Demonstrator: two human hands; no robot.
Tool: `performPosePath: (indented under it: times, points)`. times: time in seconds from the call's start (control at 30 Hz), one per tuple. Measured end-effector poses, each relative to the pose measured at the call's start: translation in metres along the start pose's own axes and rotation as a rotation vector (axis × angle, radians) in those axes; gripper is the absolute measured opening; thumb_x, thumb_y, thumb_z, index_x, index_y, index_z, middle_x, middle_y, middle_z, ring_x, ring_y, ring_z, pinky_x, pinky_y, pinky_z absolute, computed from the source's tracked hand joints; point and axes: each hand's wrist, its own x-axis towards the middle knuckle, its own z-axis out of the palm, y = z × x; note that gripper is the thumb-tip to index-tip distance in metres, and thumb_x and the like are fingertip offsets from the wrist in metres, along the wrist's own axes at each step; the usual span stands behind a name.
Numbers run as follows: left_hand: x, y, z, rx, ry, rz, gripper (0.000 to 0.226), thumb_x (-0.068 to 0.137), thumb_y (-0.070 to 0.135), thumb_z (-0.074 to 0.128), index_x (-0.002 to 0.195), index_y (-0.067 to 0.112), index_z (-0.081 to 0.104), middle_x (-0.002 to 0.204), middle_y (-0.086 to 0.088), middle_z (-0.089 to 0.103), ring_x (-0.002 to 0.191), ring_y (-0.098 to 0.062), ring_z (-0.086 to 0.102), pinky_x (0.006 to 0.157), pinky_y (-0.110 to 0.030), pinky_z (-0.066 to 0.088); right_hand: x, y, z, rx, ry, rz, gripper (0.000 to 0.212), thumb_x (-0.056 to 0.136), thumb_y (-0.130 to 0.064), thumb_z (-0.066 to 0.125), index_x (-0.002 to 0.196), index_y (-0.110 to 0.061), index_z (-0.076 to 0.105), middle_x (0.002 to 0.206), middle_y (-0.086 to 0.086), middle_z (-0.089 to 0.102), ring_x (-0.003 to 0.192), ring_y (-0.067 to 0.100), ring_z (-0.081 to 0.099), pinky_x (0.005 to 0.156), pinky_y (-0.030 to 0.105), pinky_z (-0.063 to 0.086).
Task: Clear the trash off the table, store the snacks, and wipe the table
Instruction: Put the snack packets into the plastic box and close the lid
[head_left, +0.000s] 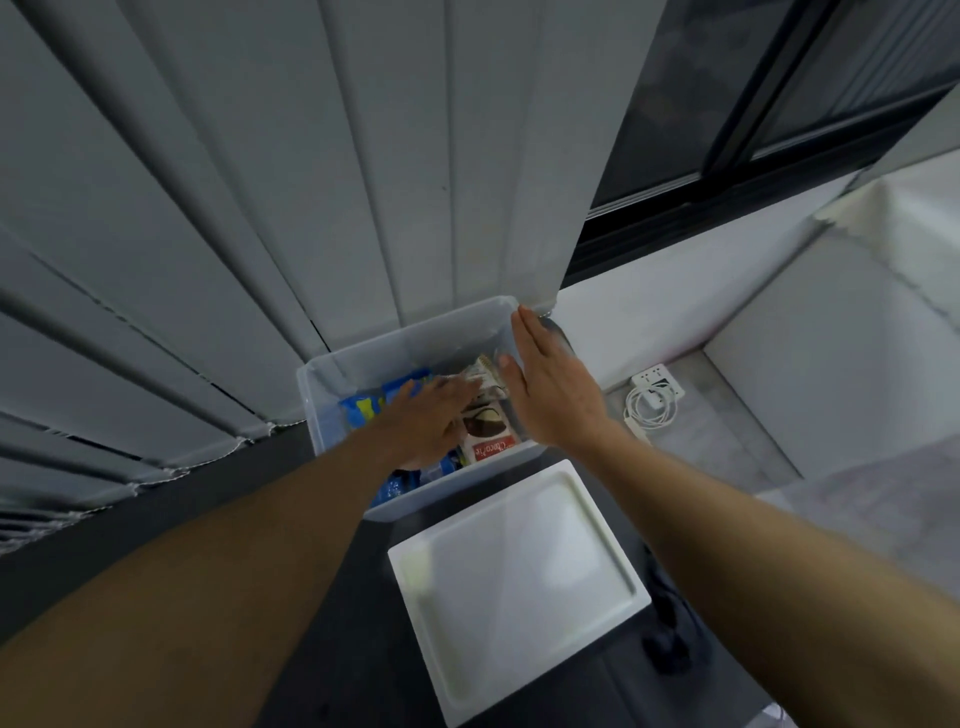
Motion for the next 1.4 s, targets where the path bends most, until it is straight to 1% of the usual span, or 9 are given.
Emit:
performPosePath:
  times: [0.07,0.1,0.23,0.57,0.73,0.97,1.17,1.27,1.4]
  points:
    - [0.005,-0.001,0.004,0.182,-0.065,-0.01,0.065,0.105,0.047,0.027,0.156,0.029,-0.009,0.166,0.0,-0.005,0.152,-0.026,-0.005,0.12,-0.05,-0.004,0.001,0.0,0.001,-0.002,0.006,0.012,0.062,0.107,-0.05,0.023,0.158,-0.019,0.007,0.165,-0.002,0.014,0.149,0.02,0.023,0.116,0.045,0.034]
    - [0.008,-0.001,0.007,0.24,-0.079,-0.014,0.065,0.104,0.049,0.022,0.156,0.028,-0.012,0.165,0.0,-0.012,0.152,-0.026,-0.011,0.12,-0.05,-0.007,0.001,0.0,0.001,-0.001,0.008,0.014,0.062,0.106,-0.049,0.023,0.158,-0.019,0.008,0.165,-0.002,0.014,0.149,0.02,0.022,0.116,0.046,0.034]
    - [0.016,0.005,0.014,0.272,-0.086,-0.043,0.064,0.104,0.052,0.016,0.156,0.028,-0.012,0.164,0.001,-0.02,0.151,-0.026,-0.016,0.12,-0.05,-0.009,0.002,0.001,0.001,0.006,0.017,0.017,0.062,0.106,-0.048,0.024,0.158,-0.018,0.011,0.165,-0.001,0.017,0.149,0.02,0.024,0.115,0.047,0.035]
    - [0.021,0.006,0.014,0.276,-0.15,-0.048,0.066,0.104,0.053,0.017,0.155,0.028,-0.016,0.163,0.001,-0.021,0.151,-0.025,-0.018,0.119,-0.048,-0.01,0.003,0.003,0.003,-0.006,0.026,0.01,0.061,0.107,-0.047,0.026,0.158,-0.018,0.012,0.165,-0.002,0.015,0.149,0.02,0.023,0.115,0.039,0.031]
    - [0.021,0.01,0.009,0.216,-0.161,-0.047,0.066,0.104,0.051,0.023,0.157,0.028,-0.009,0.164,0.0,-0.017,0.151,-0.026,-0.016,0.119,-0.047,-0.01,0.002,0.002,0.002,-0.009,0.011,0.013,0.062,0.106,-0.047,0.025,0.158,-0.018,0.011,0.165,-0.002,0.015,0.15,0.02,0.021,0.117,0.041,0.03]
    - [0.002,0.012,0.001,0.187,-0.084,-0.053,0.064,0.105,0.044,0.028,0.158,0.026,-0.002,0.166,-0.001,-0.009,0.152,-0.026,-0.01,0.121,-0.048,-0.002,0.0,0.001,-0.002,-0.029,-0.062,0.03,0.064,0.105,-0.048,0.024,0.159,-0.018,0.004,0.166,-0.002,0.008,0.15,0.022,0.019,0.118,0.043,0.031]
    - [-0.026,0.008,-0.027,0.195,0.02,-0.133,0.063,0.105,0.045,0.028,0.158,0.024,0.002,0.166,-0.002,-0.004,0.152,-0.026,-0.004,0.123,-0.046,0.003,0.008,0.003,-0.003,0.001,-0.193,0.04,0.074,0.102,-0.055,0.024,0.157,-0.018,-0.01,0.166,0.003,-0.005,0.153,0.028,0.0,0.122,0.052,0.018]
    - [-0.046,0.0,-0.037,0.179,0.079,-0.18,0.065,0.104,0.046,0.03,0.158,0.023,0.002,0.166,-0.004,-0.002,0.152,-0.029,-0.002,0.123,-0.049,0.003,0.006,-0.006,-0.009,-0.014,-0.172,0.034,0.079,0.1,-0.06,0.025,0.157,-0.016,-0.007,0.167,0.005,-0.002,0.153,0.029,0.003,0.121,0.054,0.019]
    - [-0.075,-0.008,-0.047,0.146,0.16,-0.273,0.063,0.103,0.044,0.03,0.158,0.024,0.004,0.166,-0.004,-0.001,0.152,-0.029,-0.001,0.123,-0.049,0.003,-0.004,-0.027,-0.02,-0.058,-0.152,-0.009,0.077,0.1,-0.059,0.026,0.157,-0.015,0.0,0.166,0.007,0.002,0.152,0.031,0.008,0.119,0.057,0.02]
